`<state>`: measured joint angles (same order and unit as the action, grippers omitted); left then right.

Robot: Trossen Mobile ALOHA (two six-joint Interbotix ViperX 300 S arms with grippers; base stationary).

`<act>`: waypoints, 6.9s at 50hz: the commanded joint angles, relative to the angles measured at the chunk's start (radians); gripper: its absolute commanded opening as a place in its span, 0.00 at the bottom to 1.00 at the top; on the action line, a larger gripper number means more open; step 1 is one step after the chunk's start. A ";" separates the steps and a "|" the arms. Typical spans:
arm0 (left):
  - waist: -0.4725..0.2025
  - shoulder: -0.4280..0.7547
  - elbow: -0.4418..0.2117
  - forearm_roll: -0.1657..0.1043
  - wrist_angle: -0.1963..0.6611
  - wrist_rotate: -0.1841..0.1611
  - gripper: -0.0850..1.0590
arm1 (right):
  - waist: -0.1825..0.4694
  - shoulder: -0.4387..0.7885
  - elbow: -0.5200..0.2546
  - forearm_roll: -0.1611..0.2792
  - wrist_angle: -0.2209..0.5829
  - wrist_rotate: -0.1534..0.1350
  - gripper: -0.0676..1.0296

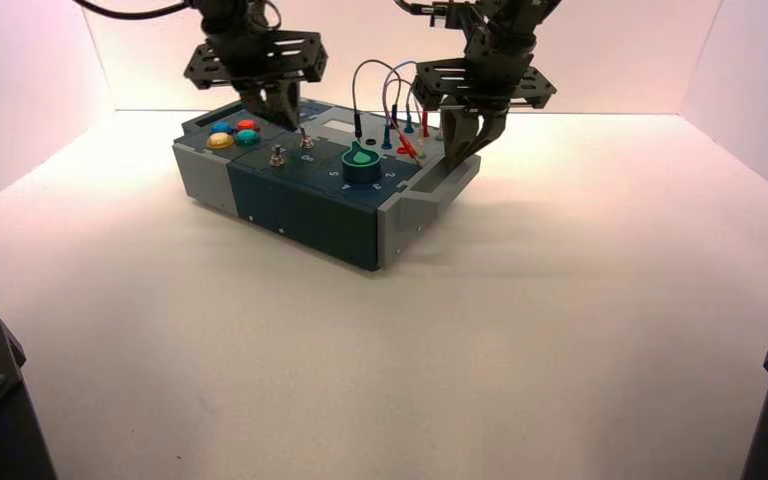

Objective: Flip the top switch on with the left gripper.

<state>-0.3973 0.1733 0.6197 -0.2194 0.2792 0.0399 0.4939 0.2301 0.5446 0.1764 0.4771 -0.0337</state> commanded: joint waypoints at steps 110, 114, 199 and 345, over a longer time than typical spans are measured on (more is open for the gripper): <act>-0.012 -0.021 -0.014 0.003 0.005 -0.018 0.05 | -0.009 -0.002 -0.028 -0.008 0.000 -0.003 0.04; -0.012 -0.020 -0.021 0.003 0.005 -0.018 0.05 | -0.009 -0.002 -0.028 -0.008 0.002 -0.002 0.04; -0.057 -0.005 -0.091 0.018 0.029 -0.015 0.05 | -0.018 0.000 -0.028 -0.015 0.005 -0.002 0.04; -0.015 -0.025 -0.020 0.014 0.028 -0.017 0.05 | -0.018 0.021 -0.049 -0.017 0.026 0.000 0.04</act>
<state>-0.4034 0.1626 0.6197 -0.2040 0.3175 0.0245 0.4801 0.2516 0.5154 0.1611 0.5123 -0.0322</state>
